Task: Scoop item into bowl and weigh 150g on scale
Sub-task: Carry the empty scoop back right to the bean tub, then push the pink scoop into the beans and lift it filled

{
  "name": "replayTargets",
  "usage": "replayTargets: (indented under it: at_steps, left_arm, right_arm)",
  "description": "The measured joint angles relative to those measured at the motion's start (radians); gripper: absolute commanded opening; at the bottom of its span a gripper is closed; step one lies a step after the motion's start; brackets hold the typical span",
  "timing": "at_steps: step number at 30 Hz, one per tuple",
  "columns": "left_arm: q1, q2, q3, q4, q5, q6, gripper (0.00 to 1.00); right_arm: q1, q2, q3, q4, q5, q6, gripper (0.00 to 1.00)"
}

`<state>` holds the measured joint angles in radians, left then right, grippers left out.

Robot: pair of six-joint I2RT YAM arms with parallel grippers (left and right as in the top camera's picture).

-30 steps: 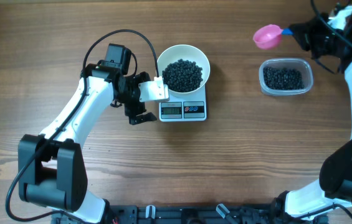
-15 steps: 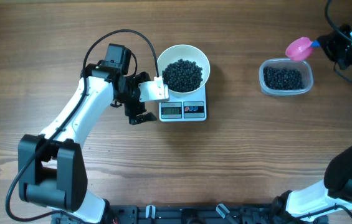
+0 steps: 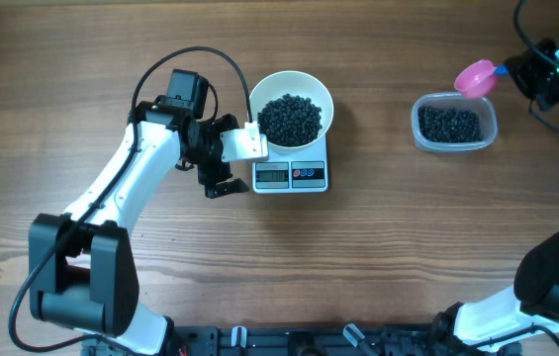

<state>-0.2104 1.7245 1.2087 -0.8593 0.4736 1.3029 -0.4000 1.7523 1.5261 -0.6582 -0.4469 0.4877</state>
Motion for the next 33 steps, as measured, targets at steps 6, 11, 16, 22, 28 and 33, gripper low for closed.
replayTargets:
  at_steps: [6,11,16,22,28,33]
  left_arm:
    - [0.0,0.0,0.0,0.0,0.0,0.0,1.0]
    - [0.0,0.0,0.0,0.0,0.0,0.0,1.0]
    - [0.0,0.0,0.0,0.0,0.0,0.0,1.0]
    - [0.0,0.0,0.0,0.0,0.0,0.0,1.0]
    - [0.0,0.0,0.0,0.0,0.0,0.0,1.0]
    - [0.0,0.0,0.0,0.0,0.0,0.0,1.0]
  right_arm:
    - [0.001,0.001,0.0,-0.015,0.024,0.029,0.04]
    - [0.003,0.005,0.0,-0.023,0.039,0.016,0.04]
    - [0.004,0.005,0.0,-0.037,0.04,-0.079,0.04]
    - [0.042,-0.041,0.0,-0.067,0.045,-0.23,0.04]
    - [0.155,-0.129,0.006,-0.211,0.163,-0.317,0.04]
    - [0.257,-0.127,0.005,-0.238,0.349,-0.338,0.04]
